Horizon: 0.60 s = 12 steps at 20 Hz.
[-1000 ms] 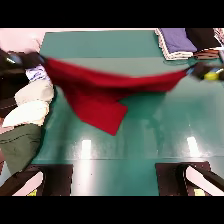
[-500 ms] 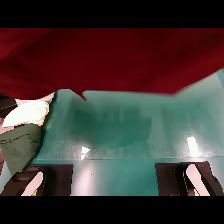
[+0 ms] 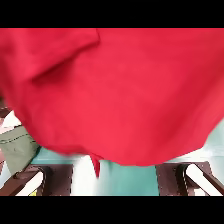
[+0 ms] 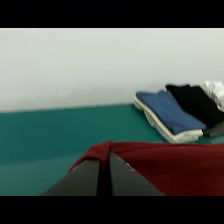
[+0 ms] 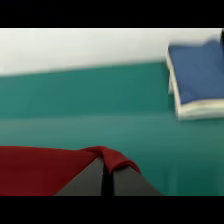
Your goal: Fold the shirts.
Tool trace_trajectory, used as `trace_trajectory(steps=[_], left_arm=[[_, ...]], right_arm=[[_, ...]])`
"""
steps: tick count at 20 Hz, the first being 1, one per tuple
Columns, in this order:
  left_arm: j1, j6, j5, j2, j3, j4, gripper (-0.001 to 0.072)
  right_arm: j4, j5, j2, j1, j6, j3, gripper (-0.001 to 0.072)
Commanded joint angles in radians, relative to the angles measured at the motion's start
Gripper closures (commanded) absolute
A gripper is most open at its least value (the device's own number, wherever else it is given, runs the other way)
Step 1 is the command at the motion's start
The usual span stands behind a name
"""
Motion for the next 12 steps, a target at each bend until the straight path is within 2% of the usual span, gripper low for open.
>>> trace_trajectory(steps=[1, 3, 6, 9, 12], left_arm=[[0.001, -0.006, -0.094, -0.182, -0.154, -0.066, 0.068], [-0.022, -0.006, -0.107, -0.298, -0.24, -0.064, 0.0679], [-0.08, 0.038, -0.056, -0.477, -0.316, -0.052, 0.068], [-0.081, 0.023, 0.071, -0.631, -0.288, -0.052, 0.068], [-0.056, 0.019, 0.12, -0.709, -0.213, -0.055, 0.068]], right_arm=[[-0.27, 0.059, -0.122, 0.182, 0.033, -0.19, 0.0698], [-0.396, 0.059, -0.222, 0.296, 0.043, -0.278, 0.0697], [-0.426, 0.006, -0.398, 0.398, 0.05, -0.325, 0.0697], [-0.423, -0.058, -0.564, 0.436, 0.085, -0.23, 0.0697], [-0.423, -0.063, -0.676, 0.443, 0.087, -0.072, 0.0697]])
